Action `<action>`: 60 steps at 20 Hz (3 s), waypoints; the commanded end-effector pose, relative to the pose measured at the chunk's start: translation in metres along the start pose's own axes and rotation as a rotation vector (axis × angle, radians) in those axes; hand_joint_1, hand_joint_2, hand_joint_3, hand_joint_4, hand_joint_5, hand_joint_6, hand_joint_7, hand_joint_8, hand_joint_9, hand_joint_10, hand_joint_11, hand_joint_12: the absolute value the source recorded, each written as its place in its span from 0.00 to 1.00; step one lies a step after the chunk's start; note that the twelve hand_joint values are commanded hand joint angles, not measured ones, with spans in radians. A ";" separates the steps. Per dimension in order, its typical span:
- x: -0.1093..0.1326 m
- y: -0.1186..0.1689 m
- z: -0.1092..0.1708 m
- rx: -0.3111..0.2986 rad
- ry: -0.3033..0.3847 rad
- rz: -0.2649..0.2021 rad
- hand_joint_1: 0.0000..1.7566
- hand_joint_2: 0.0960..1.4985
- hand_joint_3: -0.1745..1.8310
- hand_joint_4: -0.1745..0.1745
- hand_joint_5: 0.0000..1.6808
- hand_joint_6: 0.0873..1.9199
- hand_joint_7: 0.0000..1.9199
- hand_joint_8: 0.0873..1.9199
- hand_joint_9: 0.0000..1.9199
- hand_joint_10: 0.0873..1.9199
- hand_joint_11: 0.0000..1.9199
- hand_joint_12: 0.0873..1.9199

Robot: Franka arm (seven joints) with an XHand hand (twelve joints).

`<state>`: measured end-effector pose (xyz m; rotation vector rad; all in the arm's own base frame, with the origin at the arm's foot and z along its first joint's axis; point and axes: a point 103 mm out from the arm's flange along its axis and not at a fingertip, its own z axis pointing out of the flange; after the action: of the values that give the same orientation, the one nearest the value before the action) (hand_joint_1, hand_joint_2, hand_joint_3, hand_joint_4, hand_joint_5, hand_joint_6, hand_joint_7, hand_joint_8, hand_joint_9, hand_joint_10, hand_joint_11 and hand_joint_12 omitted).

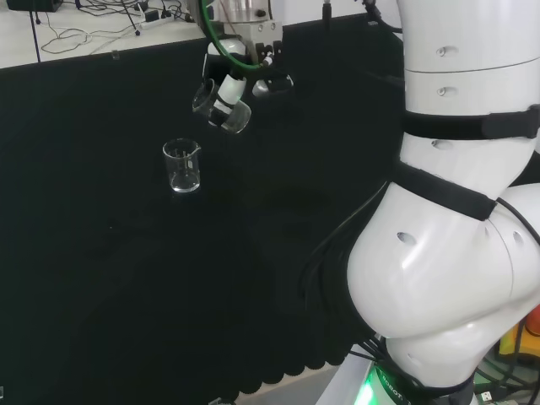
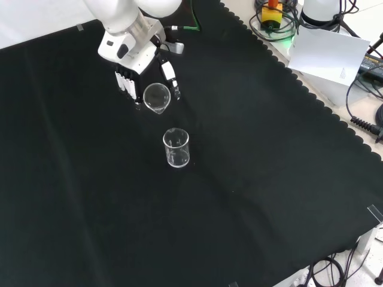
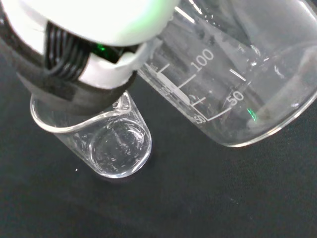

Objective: Place the beaker back on the table.

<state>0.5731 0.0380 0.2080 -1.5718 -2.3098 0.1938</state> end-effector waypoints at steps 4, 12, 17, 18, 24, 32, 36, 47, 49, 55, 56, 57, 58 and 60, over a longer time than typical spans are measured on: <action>-0.031 -0.007 0.013 -0.090 0.114 -0.018 0.73 0.37 0.46 0.62 0.70 0.41 0.70 0.30 0.69 0.20 0.58 0.43; -0.056 -0.010 0.036 -0.143 0.261 -0.026 0.73 0.37 0.46 0.63 0.70 0.41 0.70 0.30 0.69 0.20 0.57 0.43; -0.060 -0.008 0.050 -0.180 0.303 -0.040 0.73 0.38 0.46 0.63 0.70 0.41 0.69 0.30 0.68 0.20 0.56 0.44; -0.059 -0.007 0.052 -0.187 0.309 -0.043 0.73 0.38 0.46 0.64 0.70 0.41 0.69 0.30 0.68 0.20 0.56 0.44; -0.059 0.003 0.066 -0.199 0.340 -0.064 0.73 0.38 0.45 0.64 0.71 0.40 0.69 0.30 0.68 0.21 0.55 0.46; -0.059 0.016 0.083 -0.203 0.395 -0.078 0.73 0.38 0.45 0.65 0.71 0.40 0.69 0.30 0.67 0.21 0.54 0.46; -0.062 0.020 0.089 -0.222 0.419 -0.084 0.73 0.38 0.45 0.65 0.71 0.40 0.69 0.30 0.67 0.21 0.54 0.46; -0.070 0.023 0.102 -0.243 0.448 -0.106 0.73 0.38 0.45 0.66 0.71 0.39 0.69 0.30 0.67 0.21 0.54 0.46; -0.071 0.024 0.104 -0.251 0.463 -0.109 0.73 0.39 0.44 0.66 0.72 0.38 0.70 0.28 0.67 0.20 0.54 0.47; -0.074 0.027 0.111 -0.263 0.478 -0.115 0.73 0.39 0.42 0.68 0.73 0.36 0.70 0.26 0.67 0.20 0.52 0.48; -0.074 0.027 0.112 -0.266 0.485 -0.118 0.73 0.39 0.42 0.68 0.73 0.36 0.70 0.26 0.67 0.20 0.51 0.48; -0.074 0.028 0.113 -0.268 0.488 -0.120 0.73 0.39 0.42 0.68 0.73 0.36 0.70 0.26 0.67 0.20 0.51 0.48; -0.074 0.028 0.114 -0.268 0.487 -0.123 0.73 0.39 0.42 0.68 0.73 0.36 0.70 0.26 0.67 0.20 0.51 0.48; -0.075 0.029 0.116 -0.267 0.488 -0.124 0.73 0.39 0.42 0.68 0.73 0.36 0.70 0.26 0.67 0.20 0.51 0.48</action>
<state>0.5817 -0.0111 0.0786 -1.3919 -2.0851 -0.4861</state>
